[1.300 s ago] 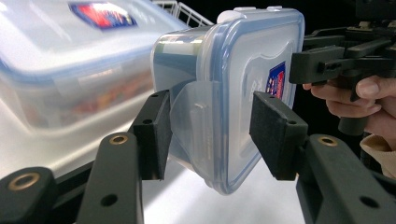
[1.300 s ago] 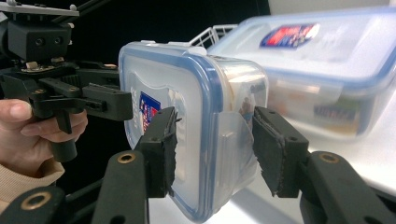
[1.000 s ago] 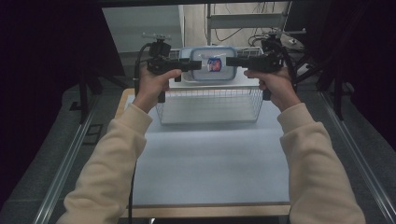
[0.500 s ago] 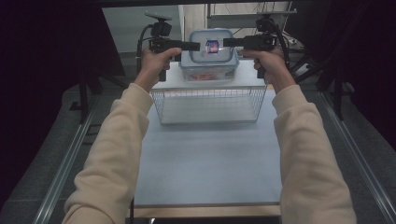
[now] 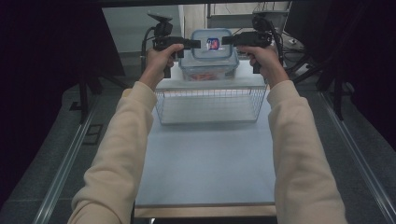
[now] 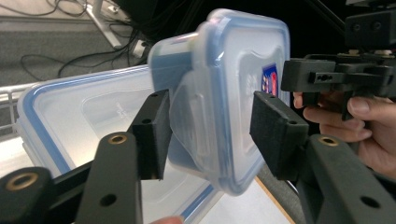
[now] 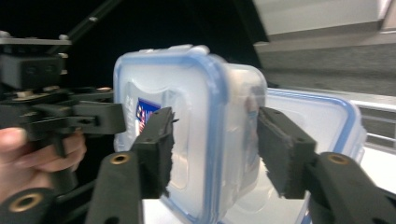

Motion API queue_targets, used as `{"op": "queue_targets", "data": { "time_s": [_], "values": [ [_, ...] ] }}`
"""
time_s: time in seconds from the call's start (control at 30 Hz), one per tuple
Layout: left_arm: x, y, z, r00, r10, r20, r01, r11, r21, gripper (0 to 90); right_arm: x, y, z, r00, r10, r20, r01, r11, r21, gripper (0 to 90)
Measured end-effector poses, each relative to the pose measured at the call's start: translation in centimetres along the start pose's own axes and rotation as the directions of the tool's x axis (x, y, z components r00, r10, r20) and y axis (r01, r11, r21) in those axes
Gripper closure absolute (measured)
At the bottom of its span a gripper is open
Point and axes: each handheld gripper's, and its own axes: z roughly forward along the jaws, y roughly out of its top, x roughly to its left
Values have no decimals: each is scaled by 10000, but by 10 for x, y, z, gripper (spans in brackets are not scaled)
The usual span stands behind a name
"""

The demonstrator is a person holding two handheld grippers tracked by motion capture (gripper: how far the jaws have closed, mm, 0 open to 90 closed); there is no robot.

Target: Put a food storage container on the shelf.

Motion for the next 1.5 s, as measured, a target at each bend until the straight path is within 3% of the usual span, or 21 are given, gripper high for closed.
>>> {"op": "queue_targets", "data": {
  "time_s": [0.1, 0.43, 0.77, 1.03, 1.13, 1.5],
  "values": [
    [1, 0, 2, 9996, -275, -27, 274, 9996, -61, 451, 0, 1, 6, 9994, 300, 192, -300, 9995, -47, 422],
    [10, 0, 11, 9953, -967, 60, 967, 9952, -116, 359, -6, -3, 13, 9944, 1054, 107, -1050, 9940, -310, 389],
    [14, 0, 11, 9956, -939, 19, 939, 9955, -88, 302, -10, -5, 15, 9919, 1246, 252, -1237, 9917, -338, 341],
    [8, -2, -5, 9983, -575, 130, 583, 9954, -759, 234, -10, -9, -2, 9954, 936, 183, -918, 9923, -836, 319],
    [5, -6, -10, 9996, -268, 44, 271, 9962, -827, 237, -7, -12, -9, 9978, 651, 153, -635, 9941, -883, 319],
    [-3, -24, -27, 9996, 279, -51, -282, 9968, -747, 241, 7, -25, -30, 9986, -291, 453, 325, 9965, -766, 325]
  ]
}}
